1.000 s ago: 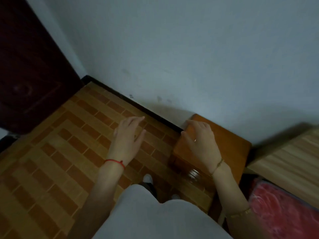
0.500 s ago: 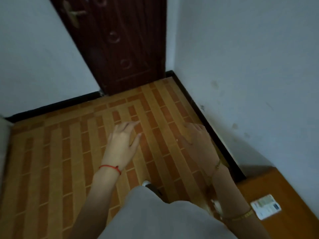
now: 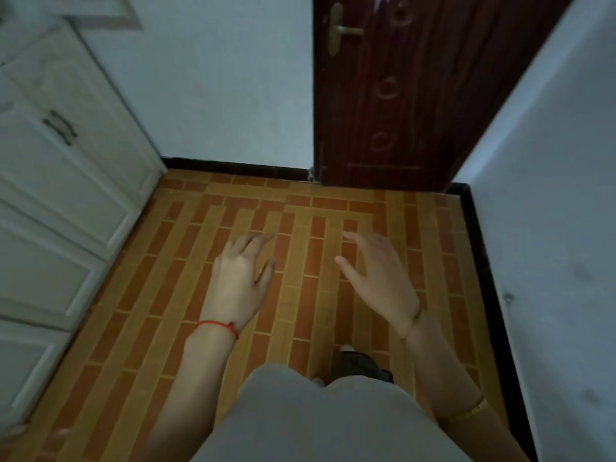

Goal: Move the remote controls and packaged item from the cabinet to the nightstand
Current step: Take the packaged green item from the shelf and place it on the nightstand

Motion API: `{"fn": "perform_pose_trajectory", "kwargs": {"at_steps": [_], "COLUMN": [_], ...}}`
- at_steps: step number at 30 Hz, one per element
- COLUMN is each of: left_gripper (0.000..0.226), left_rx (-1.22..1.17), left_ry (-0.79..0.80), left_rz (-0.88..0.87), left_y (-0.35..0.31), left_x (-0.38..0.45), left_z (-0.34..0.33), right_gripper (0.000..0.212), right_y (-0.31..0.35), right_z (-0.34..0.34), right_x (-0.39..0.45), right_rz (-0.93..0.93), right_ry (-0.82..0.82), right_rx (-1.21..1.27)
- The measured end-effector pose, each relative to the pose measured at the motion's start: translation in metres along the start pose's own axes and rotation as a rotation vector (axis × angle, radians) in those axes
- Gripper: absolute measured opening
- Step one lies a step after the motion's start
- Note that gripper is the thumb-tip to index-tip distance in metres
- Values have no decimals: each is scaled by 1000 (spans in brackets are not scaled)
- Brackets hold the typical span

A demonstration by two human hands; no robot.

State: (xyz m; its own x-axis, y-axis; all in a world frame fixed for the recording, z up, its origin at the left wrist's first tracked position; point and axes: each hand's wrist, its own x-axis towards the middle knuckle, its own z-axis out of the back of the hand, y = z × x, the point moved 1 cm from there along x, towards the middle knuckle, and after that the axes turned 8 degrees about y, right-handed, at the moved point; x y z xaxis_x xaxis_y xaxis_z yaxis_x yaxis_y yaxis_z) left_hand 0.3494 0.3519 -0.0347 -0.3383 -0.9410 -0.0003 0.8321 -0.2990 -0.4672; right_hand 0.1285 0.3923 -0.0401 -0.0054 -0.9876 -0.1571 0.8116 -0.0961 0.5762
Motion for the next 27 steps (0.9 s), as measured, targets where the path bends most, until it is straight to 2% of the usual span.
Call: {"fn": "perform_pose_trajectory", "kwargs": {"at_steps": [8, 20, 27], "left_gripper": [40, 40, 40], "left_rx": [17, 42, 44], "left_ry": [-71, -292, -353], "left_rz": [217, 415, 558], "left_y": [52, 99, 133], "left_x": [55, 220, 285], "left_z": [12, 68, 90], "right_gripper": [50, 49, 49], "right_y": [20, 74, 108], "right_z": [-12, 36, 31], "right_x": [117, 363, 463], "right_rz": [169, 495, 604], "right_ry": [101, 126, 218], "right_rx": [-17, -63, -83]}}
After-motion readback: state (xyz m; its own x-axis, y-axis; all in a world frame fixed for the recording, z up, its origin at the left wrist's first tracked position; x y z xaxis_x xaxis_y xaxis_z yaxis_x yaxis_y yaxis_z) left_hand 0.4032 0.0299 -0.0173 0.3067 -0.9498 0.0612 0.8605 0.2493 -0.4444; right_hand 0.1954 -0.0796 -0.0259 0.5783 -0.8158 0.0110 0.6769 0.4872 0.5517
